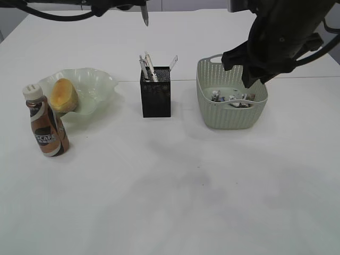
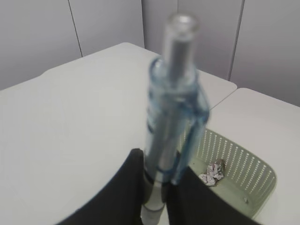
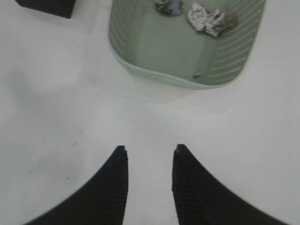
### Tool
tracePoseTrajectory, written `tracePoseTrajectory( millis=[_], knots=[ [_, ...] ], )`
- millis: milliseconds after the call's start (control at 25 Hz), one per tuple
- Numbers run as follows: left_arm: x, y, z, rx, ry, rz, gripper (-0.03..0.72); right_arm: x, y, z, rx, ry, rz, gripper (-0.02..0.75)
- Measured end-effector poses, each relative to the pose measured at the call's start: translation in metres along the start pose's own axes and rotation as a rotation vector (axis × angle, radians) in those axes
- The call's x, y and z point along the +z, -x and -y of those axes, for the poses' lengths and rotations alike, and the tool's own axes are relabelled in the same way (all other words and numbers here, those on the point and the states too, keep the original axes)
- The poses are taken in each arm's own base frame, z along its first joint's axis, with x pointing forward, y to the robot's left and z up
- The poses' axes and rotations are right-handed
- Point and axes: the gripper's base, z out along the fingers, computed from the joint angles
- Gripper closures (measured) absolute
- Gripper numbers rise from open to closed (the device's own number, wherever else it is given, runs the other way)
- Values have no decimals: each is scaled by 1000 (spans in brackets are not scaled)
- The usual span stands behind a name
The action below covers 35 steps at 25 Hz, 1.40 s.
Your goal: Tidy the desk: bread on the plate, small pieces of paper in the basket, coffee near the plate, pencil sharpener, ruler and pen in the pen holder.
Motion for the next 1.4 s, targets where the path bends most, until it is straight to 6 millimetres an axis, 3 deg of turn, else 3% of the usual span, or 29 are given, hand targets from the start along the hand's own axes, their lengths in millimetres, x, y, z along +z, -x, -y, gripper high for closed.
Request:
tracePoseTrajectory(
  millis=[240, 680, 1160, 1400],
  knots=[
    [36, -24, -8, -18, -16, -43, 576, 3, 2, 6, 14, -77, 11, 499],
    [80, -72, -19, -47, -22, -125, 577, 3, 4, 8, 22, -93, 36, 499],
    [99, -114, -35, -128, -1, -190, 577, 3, 4, 9, 28, -100, 41, 498],
    [105, -124, -36, -139, -1, -200, 577, 3, 4, 9, 29, -100, 41, 499]
  ],
)
